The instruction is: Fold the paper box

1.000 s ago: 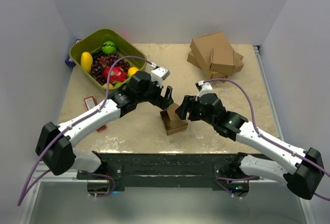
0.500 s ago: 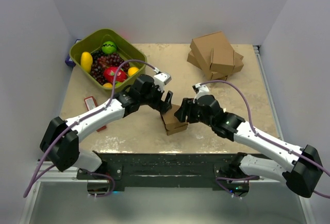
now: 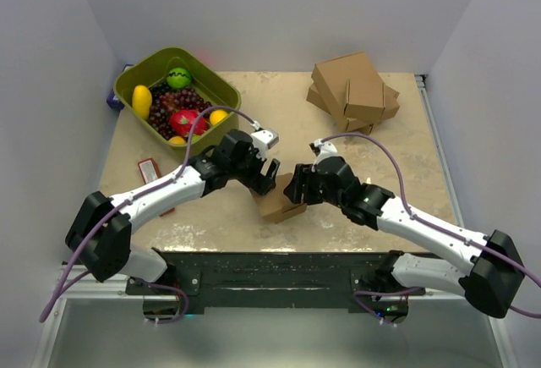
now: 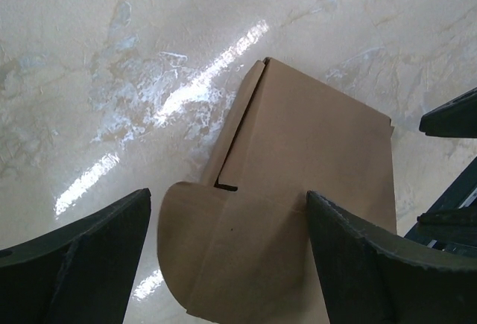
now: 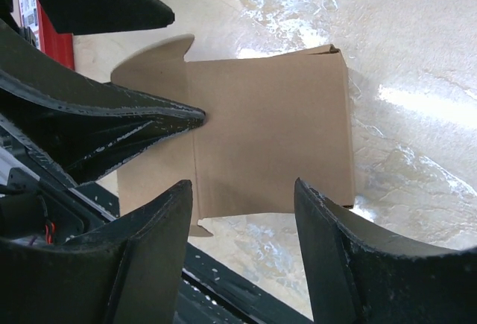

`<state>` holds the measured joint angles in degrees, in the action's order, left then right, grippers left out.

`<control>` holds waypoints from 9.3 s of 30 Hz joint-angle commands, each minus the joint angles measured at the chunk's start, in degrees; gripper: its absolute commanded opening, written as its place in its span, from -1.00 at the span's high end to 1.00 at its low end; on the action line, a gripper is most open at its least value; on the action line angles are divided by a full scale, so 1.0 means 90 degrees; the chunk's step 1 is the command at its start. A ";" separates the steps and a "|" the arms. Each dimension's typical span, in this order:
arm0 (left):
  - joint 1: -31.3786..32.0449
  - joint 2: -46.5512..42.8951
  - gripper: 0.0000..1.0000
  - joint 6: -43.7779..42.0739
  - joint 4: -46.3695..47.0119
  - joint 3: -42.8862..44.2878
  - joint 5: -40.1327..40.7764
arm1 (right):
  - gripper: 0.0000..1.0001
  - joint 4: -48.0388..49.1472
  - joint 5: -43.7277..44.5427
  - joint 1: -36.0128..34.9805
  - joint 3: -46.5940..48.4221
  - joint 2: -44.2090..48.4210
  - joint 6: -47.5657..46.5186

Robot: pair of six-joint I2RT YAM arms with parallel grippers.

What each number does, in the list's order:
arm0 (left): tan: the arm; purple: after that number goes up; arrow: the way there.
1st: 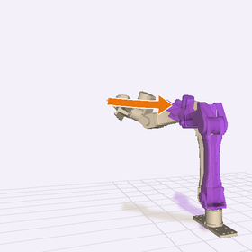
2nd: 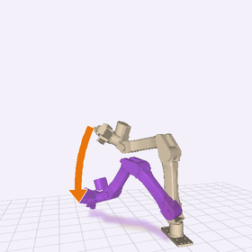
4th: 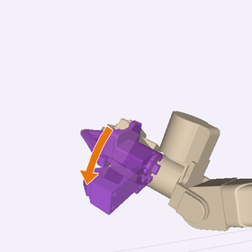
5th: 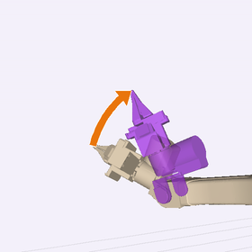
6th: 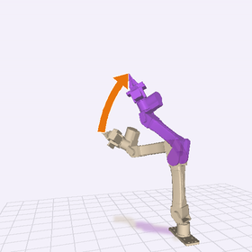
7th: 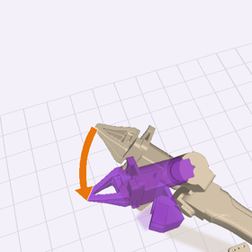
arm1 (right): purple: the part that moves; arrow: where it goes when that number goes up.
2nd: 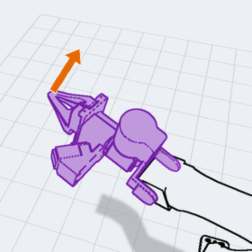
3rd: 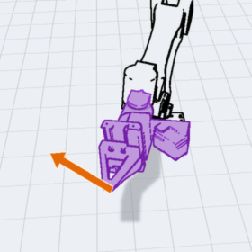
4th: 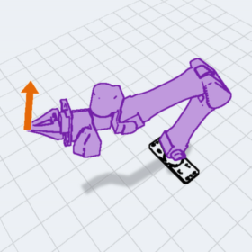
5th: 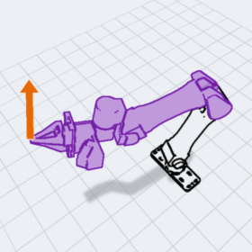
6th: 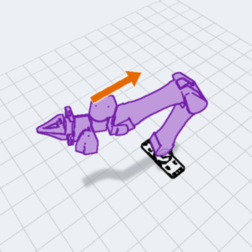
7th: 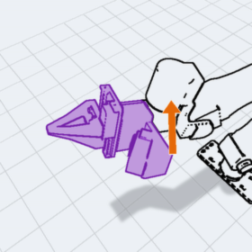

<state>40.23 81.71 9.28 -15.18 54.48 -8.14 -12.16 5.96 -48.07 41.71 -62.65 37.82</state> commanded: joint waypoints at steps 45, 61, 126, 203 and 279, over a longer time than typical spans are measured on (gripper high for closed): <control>-0.0036 0.0286 -0.63 -0.0201 -0.0042 -0.0399 -0.0072 | -0.29 0.0033 0.0354 -0.0176 -0.0367 -0.1095 0.0709; -0.0036 0.0696 -0.51 -0.0240 -0.0188 -0.0467 -0.0296 | -0.30 -0.0201 0.0803 -0.0205 -0.0357 -0.1203 0.0671; -0.0358 -0.1491 -0.69 -0.0474 0.0886 -0.0955 -0.1420 | 0.50 0.1467 -0.2331 0.2207 0.0121 -0.2911 -0.1869; -0.0935 -0.2810 -0.88 0.0043 0.1413 -0.1414 -0.0472 | 0.28 0.1264 -0.2821 0.2041 0.0473 -0.3459 -0.1869; -0.1540 -0.2312 -0.88 0.0591 0.0847 -0.0565 -0.0932 | -0.79 0.3880 0.0959 -0.0341 -0.2018 -0.0665 -0.0335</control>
<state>27.24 60.86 21.74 -2.37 45.28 -17.82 14.68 9.76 -48.84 22.70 -66.24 32.69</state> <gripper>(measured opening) 0.935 0.895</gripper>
